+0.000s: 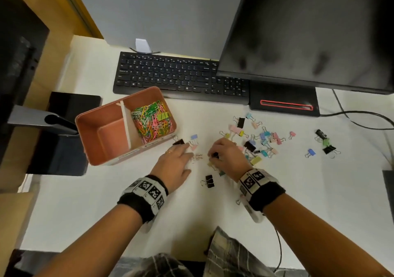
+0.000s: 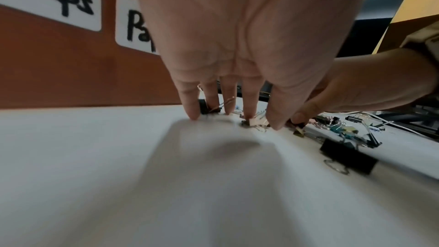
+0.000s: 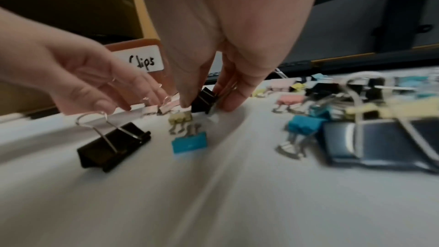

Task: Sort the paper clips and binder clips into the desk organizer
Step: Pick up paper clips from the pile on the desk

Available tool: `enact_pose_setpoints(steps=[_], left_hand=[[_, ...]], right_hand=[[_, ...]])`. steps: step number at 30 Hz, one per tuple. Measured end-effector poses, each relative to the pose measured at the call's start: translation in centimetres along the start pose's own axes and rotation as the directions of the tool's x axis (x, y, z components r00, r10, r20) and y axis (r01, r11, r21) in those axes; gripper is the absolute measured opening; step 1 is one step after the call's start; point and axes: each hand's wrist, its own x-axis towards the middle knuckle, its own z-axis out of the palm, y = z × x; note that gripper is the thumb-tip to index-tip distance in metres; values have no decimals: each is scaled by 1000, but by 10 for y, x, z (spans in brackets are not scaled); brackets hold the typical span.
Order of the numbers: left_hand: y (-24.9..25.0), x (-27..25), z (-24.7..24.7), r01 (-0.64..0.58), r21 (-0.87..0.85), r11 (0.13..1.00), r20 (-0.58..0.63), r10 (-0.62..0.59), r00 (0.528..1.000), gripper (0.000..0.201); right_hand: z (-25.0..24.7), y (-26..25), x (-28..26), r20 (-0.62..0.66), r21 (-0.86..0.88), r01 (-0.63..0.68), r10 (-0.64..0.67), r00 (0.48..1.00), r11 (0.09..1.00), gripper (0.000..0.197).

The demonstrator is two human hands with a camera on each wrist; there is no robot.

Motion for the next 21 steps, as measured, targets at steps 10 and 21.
enact_pose_setpoints(steps=[10, 21], left_hand=[[15, 9, 2, 17, -48, 999, -291, -30, 956, 26], [27, 45, 2, 166, -31, 986, -182, -169, 969, 28]], right_hand=[[-47, 21, -21, -270, 117, -20, 51, 961, 993, 36], [-46, 32, 12, 45, -115, -57, 62, 997, 992, 45]])
